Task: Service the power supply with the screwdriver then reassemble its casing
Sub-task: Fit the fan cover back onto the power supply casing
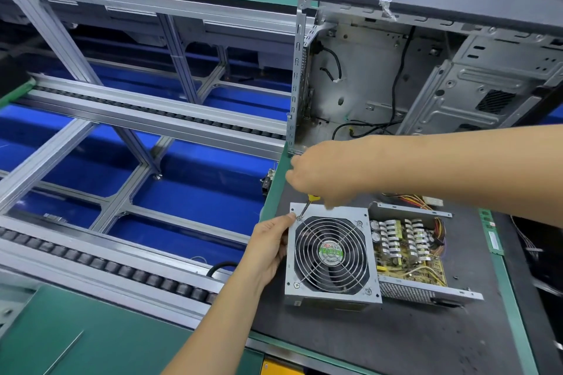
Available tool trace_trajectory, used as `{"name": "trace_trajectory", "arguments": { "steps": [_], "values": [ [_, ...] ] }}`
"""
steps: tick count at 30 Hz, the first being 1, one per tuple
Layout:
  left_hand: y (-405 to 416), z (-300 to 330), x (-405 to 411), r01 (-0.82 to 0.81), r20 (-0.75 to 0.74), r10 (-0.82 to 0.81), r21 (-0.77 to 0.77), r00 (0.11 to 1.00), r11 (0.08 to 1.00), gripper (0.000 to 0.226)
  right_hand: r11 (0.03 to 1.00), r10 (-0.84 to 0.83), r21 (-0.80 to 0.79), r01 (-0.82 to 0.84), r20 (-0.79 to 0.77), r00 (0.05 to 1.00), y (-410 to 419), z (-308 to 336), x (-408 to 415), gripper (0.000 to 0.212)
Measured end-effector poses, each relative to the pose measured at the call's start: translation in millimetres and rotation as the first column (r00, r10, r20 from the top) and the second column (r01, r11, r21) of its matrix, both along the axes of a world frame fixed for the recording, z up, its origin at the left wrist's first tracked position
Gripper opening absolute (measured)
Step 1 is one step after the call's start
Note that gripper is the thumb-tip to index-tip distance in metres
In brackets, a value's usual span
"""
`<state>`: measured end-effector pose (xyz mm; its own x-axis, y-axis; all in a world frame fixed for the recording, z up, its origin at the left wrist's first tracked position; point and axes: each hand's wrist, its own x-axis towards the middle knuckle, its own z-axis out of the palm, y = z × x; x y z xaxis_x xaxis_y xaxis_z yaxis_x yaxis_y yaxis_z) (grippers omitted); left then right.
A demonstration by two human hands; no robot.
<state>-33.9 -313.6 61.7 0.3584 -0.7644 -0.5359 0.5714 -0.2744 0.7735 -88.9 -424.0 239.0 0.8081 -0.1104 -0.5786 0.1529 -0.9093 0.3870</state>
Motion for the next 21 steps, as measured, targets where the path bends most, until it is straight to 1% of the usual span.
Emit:
{"name": "trace_trajectory", "arguments": {
  "steps": [2, 3, 4, 6, 7, 8, 9, 11, 12, 13, 14, 15, 16, 18, 20, 21],
  "values": [
    [0.0, -0.8, 0.4, -0.005, 0.002, 0.005, 0.002, 1.000, 1.000, 0.028, 0.998, 0.063, 0.006, -0.063, 0.025, 0.998, 0.5, 5.5, -0.5, 0.012],
    [0.0, -1.0, 0.5, -0.008, 0.009, 0.008, 0.004, 1.000, 1.000, 0.028, 0.993, 0.117, -0.022, -0.116, 0.044, 0.992, 0.3, 7.1, -1.5, 0.004],
    [0.2, -1.3, 0.3, -0.010, 0.019, 0.009, 0.007, 1.000, 1.000, 0.027, 0.985, 0.163, -0.062, -0.160, 0.058, 0.985, 0.9, 7.7, -2.9, 0.009],
    [0.5, -1.2, 0.0, -0.007, 0.041, 0.006, 0.013, 0.999, 1.000, 0.027, 0.967, 0.236, -0.118, -0.228, 0.059, 0.970, 2.7, 6.7, -4.1, 0.032],
    [0.5, -1.4, 0.0, -0.005, 0.048, 0.004, 0.013, 0.999, 1.000, 0.027, 0.970, 0.226, -0.104, -0.220, 0.049, 0.973, 2.2, 4.9, -4.7, 0.039],
    [1.0, -1.4, -0.1, -0.003, 0.049, 0.002, 0.009, 0.999, 1.000, 0.027, 0.979, 0.185, -0.096, -0.181, 0.036, 0.982, 1.4, 3.0, -4.3, 0.041],
    [1.1, -1.2, -0.2, 0.001, 0.049, -0.001, 0.003, 0.999, 1.000, 0.027, 0.988, 0.134, -0.083, -0.131, 0.030, 0.991, 1.1, 1.4, -3.0, 0.037],
    [1.6, -1.0, -0.4, 0.011, 0.050, -0.011, -0.010, 0.999, 1.000, 0.028, 0.999, 0.014, -0.047, -0.013, 0.019, 1.000, 1.7, 0.4, 0.4, 0.018],
    [1.7, -1.3, -0.3, 0.016, 0.050, -0.015, -0.012, 0.999, 1.000, 0.028, 0.999, -0.041, -0.010, 0.041, 0.010, 0.999, 2.7, 0.6, 1.0, 0.017],
    [1.6, -1.7, -0.1, 0.021, 0.052, -0.020, -0.014, 0.998, 1.000, 0.029, 0.998, -0.067, 0.005, 0.067, -0.015, 0.998, 4.5, 2.3, 1.2, 0.028],
    [1.3, -2.1, 0.0, 0.024, 0.056, -0.024, -0.013, 0.998, 1.000, 0.029, 0.999, -0.039, -0.002, 0.039, -0.053, 0.998, 6.5, 4.5, 0.5, 0.035],
    [1.4, -2.4, -0.1, 0.024, 0.061, -0.024, -0.012, 0.998, 1.000, 0.029, 1.000, 0.021, -0.011, -0.022, -0.070, 0.997, 6.4, 3.6, 0.7, 0.033],
    [1.4, -2.8, -0.3, 0.020, 0.060, -0.019, -0.014, 0.998, 1.000, 0.028, 0.996, 0.078, -0.027, -0.081, -0.071, 0.994, 7.1, 3.7, 0.4, 0.025],
    [1.1, -3.4, -0.8, 0.007, 0.046, -0.006, -0.029, 0.999, 1.000, 0.028, 0.983, 0.168, -0.063, -0.170, -0.026, 0.985, 6.9, 6.8, -1.7, 0.015],
    [1.3, -4.0, -1.0, 0.007, 0.046, -0.005, -0.042, 0.999, 0.999, 0.027, 0.926, 0.351, -0.134, -0.353, -0.039, 0.936, 7.1, 13.6, -4.9, 0.005],
    [1.4, -3.7, -1.1, 0.011, 0.054, -0.008, -0.045, 0.999, 0.999, 0.027, 0.874, 0.449, -0.176, -0.453, -0.061, 0.891, 7.5, 15.5, -6.4, 0.008]
  ]
}}
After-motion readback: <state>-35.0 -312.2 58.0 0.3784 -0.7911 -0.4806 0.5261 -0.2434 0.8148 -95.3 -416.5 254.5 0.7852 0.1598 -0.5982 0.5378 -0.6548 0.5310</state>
